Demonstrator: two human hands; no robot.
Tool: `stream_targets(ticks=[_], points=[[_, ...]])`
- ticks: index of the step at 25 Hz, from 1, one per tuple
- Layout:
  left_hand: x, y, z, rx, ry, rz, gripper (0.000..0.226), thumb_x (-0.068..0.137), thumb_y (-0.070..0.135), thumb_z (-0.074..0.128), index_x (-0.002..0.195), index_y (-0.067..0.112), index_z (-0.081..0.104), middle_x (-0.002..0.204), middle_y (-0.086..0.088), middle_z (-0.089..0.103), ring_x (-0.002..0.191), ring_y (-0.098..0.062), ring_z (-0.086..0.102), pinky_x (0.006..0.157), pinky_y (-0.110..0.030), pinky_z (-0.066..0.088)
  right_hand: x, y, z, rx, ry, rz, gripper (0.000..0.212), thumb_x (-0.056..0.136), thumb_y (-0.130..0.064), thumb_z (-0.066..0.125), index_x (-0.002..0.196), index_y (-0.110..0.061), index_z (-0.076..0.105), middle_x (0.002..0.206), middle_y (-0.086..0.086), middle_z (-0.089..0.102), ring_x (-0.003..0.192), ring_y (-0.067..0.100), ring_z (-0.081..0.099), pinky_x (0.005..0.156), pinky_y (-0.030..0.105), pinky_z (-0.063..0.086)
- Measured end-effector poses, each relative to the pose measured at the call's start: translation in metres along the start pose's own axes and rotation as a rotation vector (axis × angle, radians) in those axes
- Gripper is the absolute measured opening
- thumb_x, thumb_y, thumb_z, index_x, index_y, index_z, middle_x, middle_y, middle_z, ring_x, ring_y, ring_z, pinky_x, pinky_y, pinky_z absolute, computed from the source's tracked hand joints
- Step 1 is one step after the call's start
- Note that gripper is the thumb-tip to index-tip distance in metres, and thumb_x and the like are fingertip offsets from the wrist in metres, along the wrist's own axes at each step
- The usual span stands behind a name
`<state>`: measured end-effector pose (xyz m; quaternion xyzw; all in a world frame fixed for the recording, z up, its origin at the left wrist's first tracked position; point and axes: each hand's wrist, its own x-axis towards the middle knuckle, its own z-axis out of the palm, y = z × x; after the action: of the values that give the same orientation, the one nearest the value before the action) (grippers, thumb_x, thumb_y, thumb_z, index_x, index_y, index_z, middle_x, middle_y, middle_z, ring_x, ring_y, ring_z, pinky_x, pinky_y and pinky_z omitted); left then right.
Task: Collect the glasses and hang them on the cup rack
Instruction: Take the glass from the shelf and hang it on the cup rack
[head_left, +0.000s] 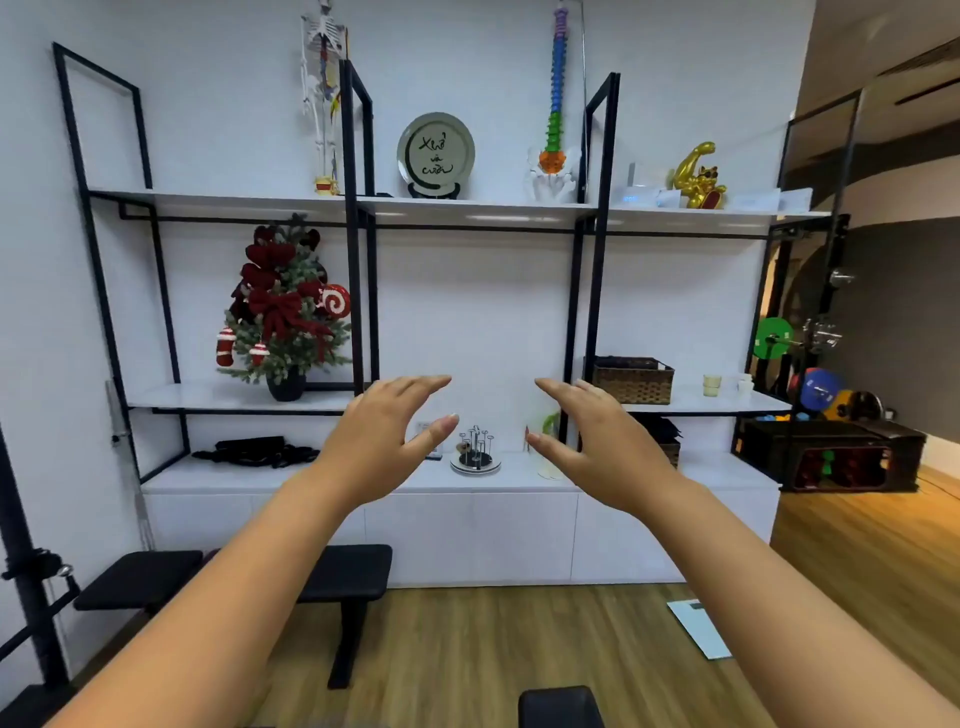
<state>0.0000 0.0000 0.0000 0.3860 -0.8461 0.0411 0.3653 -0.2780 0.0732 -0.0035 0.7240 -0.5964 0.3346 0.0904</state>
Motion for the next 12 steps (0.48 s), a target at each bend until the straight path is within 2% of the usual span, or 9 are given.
stream_targets(ticks=[4,12], points=[[0.003,0.004,0.008,-0.024,-0.062,0.018,0.063,0.100,0.064,0.042,0.156,0.033,0.041,0.155,0.014,0.046,0.144,-0.011,0.036,0.119,-0.043,0.031,-0.005,0.004,0.001,-0.032,-0.010,0.050,0.073,0.098,-0.065,0.055,0.161,-0.037,0.033,0.163,-0.012,0.042,0.157,0.016,0.023,0.124,0.041,0.028],[-0.006,0.033,0.034,-0.035,-0.073,0.028,0.060,0.101,0.062,0.044,0.155,0.036,0.041,0.153,0.017,0.047,0.144,-0.009,0.035,0.119,-0.036,0.027,-0.033,0.025,-0.008,-0.034,-0.036,0.076,0.077,0.097,-0.069,0.054,0.163,-0.040,0.028,0.170,-0.007,0.031,0.160,0.014,0.015,0.125,0.040,0.023]])
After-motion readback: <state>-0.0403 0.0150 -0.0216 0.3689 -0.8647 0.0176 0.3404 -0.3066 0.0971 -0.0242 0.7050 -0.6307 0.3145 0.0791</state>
